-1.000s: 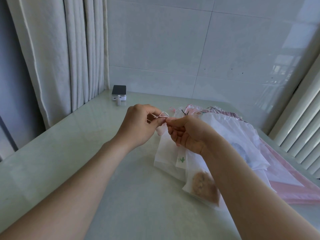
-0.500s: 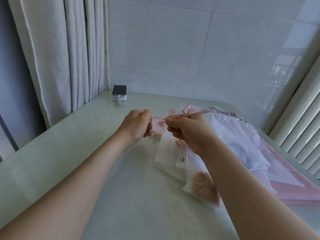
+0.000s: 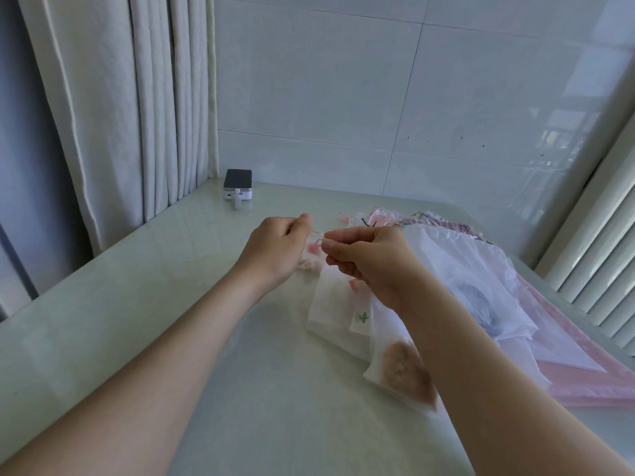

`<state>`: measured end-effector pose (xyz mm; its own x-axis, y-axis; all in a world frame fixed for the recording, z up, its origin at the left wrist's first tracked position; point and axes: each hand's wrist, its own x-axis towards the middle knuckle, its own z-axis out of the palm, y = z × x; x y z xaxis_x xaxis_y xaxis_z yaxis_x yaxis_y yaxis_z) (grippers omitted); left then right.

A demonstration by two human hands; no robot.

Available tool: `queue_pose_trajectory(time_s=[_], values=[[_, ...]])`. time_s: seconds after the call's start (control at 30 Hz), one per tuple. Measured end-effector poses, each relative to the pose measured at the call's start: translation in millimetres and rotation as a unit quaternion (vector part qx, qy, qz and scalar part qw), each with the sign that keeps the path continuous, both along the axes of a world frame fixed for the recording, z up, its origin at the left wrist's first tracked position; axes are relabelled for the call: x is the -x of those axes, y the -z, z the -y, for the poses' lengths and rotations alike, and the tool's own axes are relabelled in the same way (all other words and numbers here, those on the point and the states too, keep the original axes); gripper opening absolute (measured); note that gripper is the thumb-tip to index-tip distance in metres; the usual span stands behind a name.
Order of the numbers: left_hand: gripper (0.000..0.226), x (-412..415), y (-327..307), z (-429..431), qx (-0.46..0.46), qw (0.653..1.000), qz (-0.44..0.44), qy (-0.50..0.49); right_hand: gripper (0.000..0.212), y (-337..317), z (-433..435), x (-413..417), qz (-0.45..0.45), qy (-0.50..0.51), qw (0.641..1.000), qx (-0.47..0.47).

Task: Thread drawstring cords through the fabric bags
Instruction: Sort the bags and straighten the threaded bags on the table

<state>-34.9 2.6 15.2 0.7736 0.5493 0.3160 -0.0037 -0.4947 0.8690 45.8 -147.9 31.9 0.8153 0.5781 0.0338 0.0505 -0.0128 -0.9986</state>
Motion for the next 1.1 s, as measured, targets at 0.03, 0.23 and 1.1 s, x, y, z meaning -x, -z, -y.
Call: queue_pose_trajectory(time_s=[0.03,0.23,1.1], values=[[0.054,0,0,0,0.005,1.0,-0.002,-0.008,0.017,-1,0,1,-0.003,-0.003,1.0,-0.012],[0.04,1,-6,-5,0.123,0.99,-0.001,-0.064,0.026,-4,5,0,-0.032,0.003,0.999,-0.044],[0.065,9,4,-4,0.028,0.998,-0.059,0.013,0.031,8,-14,12,0.298,0.119,0.947,0.021]])
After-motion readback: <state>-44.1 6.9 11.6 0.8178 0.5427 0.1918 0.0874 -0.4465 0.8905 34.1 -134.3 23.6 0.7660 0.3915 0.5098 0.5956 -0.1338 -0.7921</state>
